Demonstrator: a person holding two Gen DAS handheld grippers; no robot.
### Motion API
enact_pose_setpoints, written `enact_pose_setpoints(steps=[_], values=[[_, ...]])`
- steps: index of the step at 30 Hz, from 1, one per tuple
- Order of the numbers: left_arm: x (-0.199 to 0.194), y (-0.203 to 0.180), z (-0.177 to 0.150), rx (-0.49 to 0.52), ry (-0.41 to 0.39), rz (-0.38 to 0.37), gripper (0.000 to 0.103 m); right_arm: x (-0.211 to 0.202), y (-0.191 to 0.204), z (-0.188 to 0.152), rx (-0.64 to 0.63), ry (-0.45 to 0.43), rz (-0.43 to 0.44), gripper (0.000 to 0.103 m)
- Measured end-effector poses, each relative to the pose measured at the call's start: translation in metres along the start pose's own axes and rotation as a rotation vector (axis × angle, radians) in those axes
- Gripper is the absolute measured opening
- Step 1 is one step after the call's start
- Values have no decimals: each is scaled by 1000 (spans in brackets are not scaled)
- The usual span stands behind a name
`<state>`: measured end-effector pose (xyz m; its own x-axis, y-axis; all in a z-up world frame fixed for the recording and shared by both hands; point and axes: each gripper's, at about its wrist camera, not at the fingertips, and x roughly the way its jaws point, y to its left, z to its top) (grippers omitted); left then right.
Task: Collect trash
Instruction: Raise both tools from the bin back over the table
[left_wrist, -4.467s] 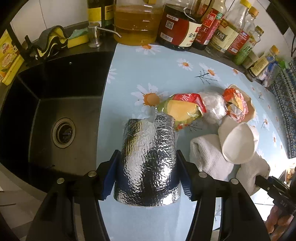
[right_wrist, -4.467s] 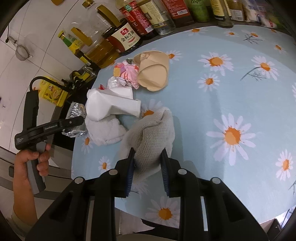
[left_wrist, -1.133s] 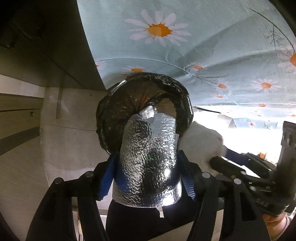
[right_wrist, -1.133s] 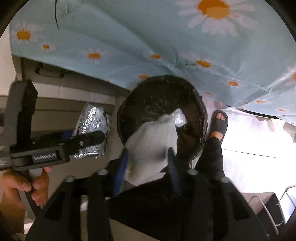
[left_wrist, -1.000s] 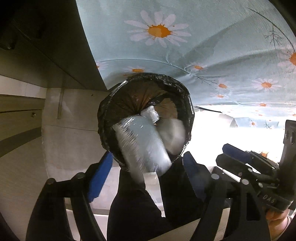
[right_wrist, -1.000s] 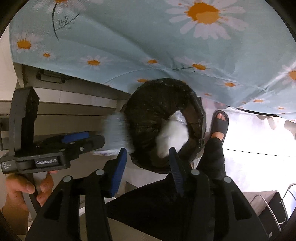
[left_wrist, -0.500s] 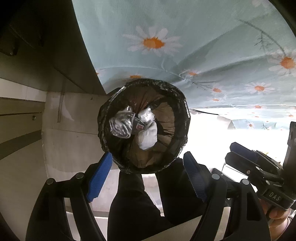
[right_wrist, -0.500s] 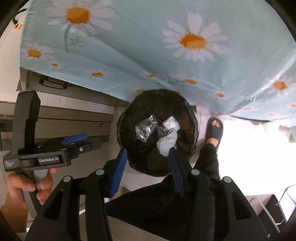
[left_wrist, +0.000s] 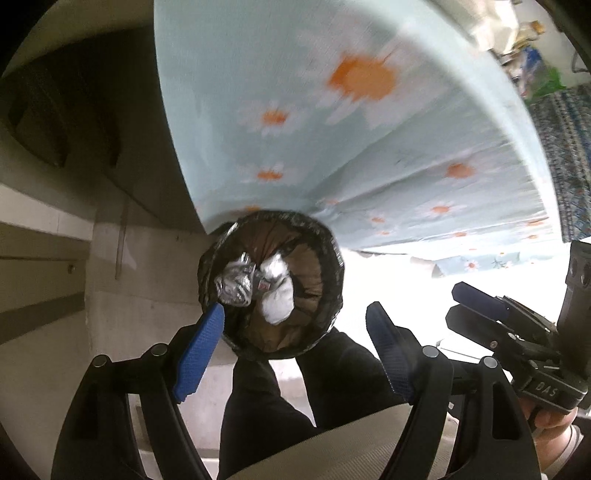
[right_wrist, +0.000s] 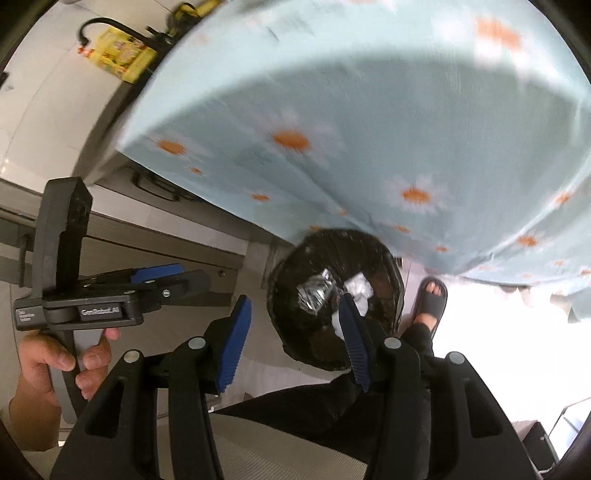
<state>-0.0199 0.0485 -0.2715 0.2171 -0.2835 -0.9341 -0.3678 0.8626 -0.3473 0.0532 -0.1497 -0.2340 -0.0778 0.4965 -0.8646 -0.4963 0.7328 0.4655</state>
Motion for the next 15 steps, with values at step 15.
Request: enact_pose_setpoints(steps=[15], values=[[-103,-43,39,97,-237,-53,77,-122,36,57,-259,-321,-145,61]])
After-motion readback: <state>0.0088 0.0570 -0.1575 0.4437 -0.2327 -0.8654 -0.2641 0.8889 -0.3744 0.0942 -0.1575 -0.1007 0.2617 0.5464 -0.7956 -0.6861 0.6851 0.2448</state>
